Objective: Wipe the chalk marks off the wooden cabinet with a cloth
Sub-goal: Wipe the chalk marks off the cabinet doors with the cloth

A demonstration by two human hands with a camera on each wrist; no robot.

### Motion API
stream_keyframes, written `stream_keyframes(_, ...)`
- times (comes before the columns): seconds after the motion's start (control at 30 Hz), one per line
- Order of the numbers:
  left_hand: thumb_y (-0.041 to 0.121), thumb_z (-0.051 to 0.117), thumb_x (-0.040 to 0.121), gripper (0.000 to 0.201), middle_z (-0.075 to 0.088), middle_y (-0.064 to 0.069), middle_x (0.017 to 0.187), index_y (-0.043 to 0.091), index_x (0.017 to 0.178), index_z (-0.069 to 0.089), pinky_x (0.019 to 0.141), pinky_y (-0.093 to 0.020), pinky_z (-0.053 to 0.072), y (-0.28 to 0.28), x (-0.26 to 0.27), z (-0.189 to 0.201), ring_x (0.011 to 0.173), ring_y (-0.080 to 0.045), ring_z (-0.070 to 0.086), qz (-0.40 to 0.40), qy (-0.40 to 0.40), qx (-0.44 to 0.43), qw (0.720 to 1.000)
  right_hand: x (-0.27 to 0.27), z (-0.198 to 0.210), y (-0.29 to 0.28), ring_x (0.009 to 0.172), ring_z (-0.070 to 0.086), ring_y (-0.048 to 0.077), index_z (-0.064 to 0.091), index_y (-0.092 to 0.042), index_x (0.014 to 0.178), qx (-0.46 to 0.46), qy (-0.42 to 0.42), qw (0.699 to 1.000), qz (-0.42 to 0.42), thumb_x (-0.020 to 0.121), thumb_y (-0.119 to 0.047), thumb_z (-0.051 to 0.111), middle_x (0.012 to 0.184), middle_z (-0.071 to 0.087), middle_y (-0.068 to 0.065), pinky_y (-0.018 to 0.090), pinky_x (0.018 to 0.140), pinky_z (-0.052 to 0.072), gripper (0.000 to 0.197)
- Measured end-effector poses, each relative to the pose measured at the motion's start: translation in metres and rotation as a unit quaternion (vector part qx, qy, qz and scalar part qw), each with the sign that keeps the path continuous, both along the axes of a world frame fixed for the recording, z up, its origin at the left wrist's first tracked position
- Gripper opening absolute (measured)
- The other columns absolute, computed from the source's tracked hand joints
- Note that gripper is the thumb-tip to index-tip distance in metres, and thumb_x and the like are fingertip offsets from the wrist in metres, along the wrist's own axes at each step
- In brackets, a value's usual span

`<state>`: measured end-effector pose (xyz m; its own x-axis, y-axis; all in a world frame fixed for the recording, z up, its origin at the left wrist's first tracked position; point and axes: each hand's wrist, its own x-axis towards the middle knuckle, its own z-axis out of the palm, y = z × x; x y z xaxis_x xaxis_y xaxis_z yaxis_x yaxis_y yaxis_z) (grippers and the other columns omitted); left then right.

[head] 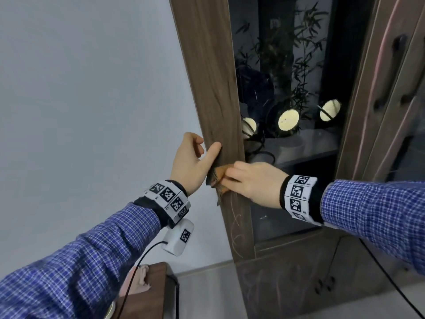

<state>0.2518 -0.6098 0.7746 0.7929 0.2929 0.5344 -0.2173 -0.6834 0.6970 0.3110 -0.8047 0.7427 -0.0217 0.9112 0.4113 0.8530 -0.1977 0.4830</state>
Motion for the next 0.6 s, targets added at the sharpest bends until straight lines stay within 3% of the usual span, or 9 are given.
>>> stream_keyframes(0.07,0.053,0.068,0.089,0.045,0.055,0.002,0.073,0.015,0.096,0.046,0.064,-0.036,0.049,-0.002,-0.002,-0.021,0.061,-0.011,0.050,-0.003,0.043,0.001,0.999,-0.001,-0.016,0.003,0.090,0.052,0.025,0.064,-0.008,0.117,0.008,0.013,1.000,0.002,0.075,-0.002,0.054,0.105,0.059,0.008,0.033,0.055,0.049,0.044)
stream_keyframes(0.17,0.065,0.066,0.084,0.053,0.062,-0.005,0.069,0.016,0.088,0.047,0.062,-0.041,0.051,0.001,-0.005,-0.063,0.062,-0.024,0.058,0.003,0.121,0.022,0.992,-0.002,-0.052,0.008,0.096,0.050,0.024,0.064,-0.008,0.118,-0.012,0.034,0.999,0.010,0.076,-0.003,0.061,0.106,0.060,0.008,0.032,0.059,0.052,0.043)
stream_keyframes(0.3,0.071,0.055,0.088,0.057,0.059,0.004,0.060,0.018,0.066,0.052,0.060,-0.032,0.045,0.005,-0.009,-0.111,0.061,-0.016,0.057,0.008,0.222,0.091,0.971,-0.004,-0.106,0.014,0.097,0.057,0.026,0.064,-0.005,0.117,-0.031,0.069,0.997,0.022,0.082,-0.006,0.058,0.107,0.062,0.009,0.032,0.063,0.054,0.035)
stream_keyframes(0.4,0.072,0.047,0.092,0.063,0.060,0.003,0.056,0.020,0.057,0.053,0.062,-0.033,0.050,0.007,-0.011,-0.147,0.060,-0.017,0.058,0.000,0.277,0.144,0.950,-0.006,-0.150,0.019,0.096,0.058,0.024,0.064,-0.006,0.118,-0.040,0.071,0.996,0.024,0.092,-0.007,0.047,0.108,0.063,0.008,0.032,0.069,0.055,0.031)
stream_keyframes(0.5,0.074,0.041,0.089,0.065,0.061,0.002,0.056,0.018,0.059,0.057,0.062,-0.034,0.052,0.017,-0.016,-0.189,0.060,-0.017,0.059,-0.022,0.298,0.153,0.942,-0.005,-0.194,0.023,0.090,0.060,0.021,0.068,-0.008,0.112,-0.030,0.089,0.995,0.019,0.096,-0.006,0.043,0.103,0.064,0.005,0.031,0.067,0.054,0.029)
stream_keyframes(0.6,0.056,0.047,0.090,0.048,0.062,-0.001,0.061,0.014,0.072,0.059,0.063,-0.041,0.051,0.026,-0.026,-0.234,0.062,-0.021,0.058,-0.086,0.322,0.144,0.932,-0.005,-0.232,0.022,0.083,0.057,0.017,0.070,-0.012,0.104,-0.055,0.103,0.993,0.017,0.096,-0.006,0.040,0.096,0.062,0.001,0.029,0.064,0.053,0.032)
